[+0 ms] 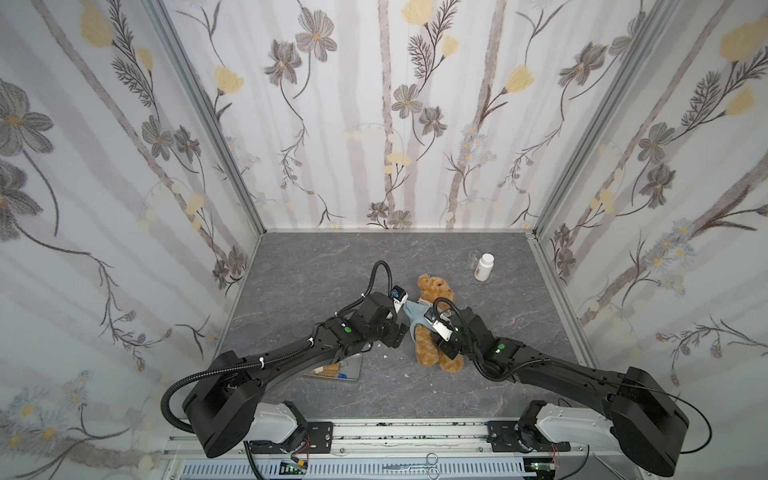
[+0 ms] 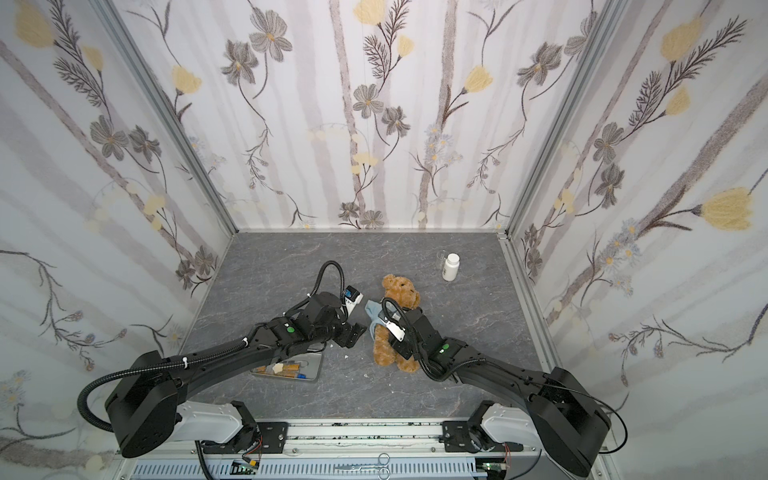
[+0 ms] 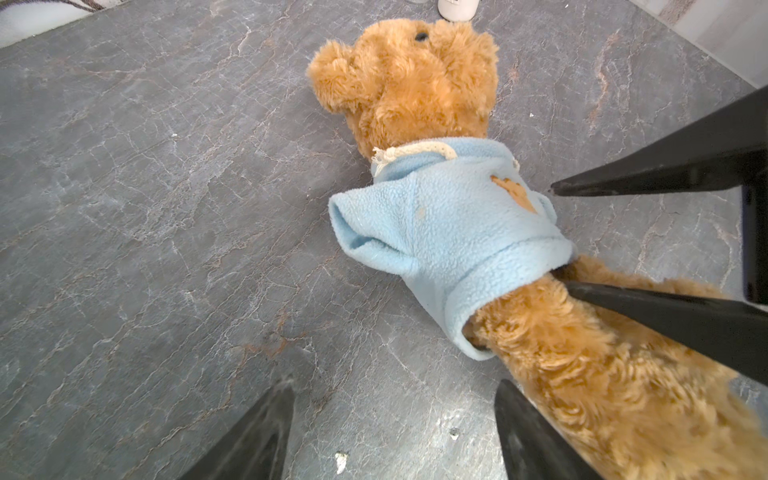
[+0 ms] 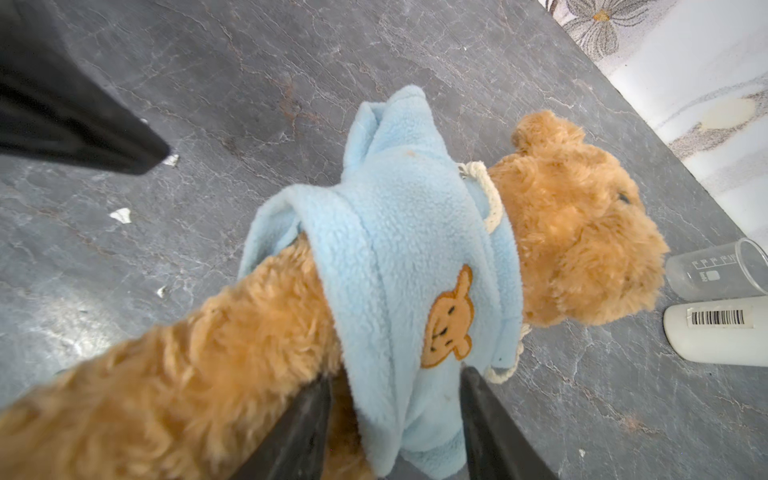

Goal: Dress the teddy bear

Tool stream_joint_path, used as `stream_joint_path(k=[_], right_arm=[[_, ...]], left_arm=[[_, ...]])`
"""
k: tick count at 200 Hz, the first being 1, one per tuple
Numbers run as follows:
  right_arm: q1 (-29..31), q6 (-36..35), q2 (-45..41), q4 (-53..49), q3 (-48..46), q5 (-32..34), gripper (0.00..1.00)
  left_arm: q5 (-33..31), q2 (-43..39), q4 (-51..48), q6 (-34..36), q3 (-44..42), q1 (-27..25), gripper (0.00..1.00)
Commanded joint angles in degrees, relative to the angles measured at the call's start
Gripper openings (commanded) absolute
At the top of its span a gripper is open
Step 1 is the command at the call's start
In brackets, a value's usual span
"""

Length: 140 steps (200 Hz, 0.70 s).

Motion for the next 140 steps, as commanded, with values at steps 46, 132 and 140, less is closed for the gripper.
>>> stream_joint_path(k=[46, 132, 140], right_arm=[[0.1, -0.8, 3.2, 5.3, 3.2, 1.9, 0.15], [-0.4, 6.8, 0.5, 8.0, 3.9, -6.2, 0.00], [-0.6, 7.7, 0.5, 8.0, 4.0, -6.3, 0.00]], left_arm=[[3.3, -2.4, 5.7, -3.5, -3.2, -0.1, 0.70], [-2.5, 0.4, 19.9, -2.5, -4.3, -2.4, 0.87], [-2.7, 1.3, 19.9, -1.3, -3.7, -2.7, 0.87]])
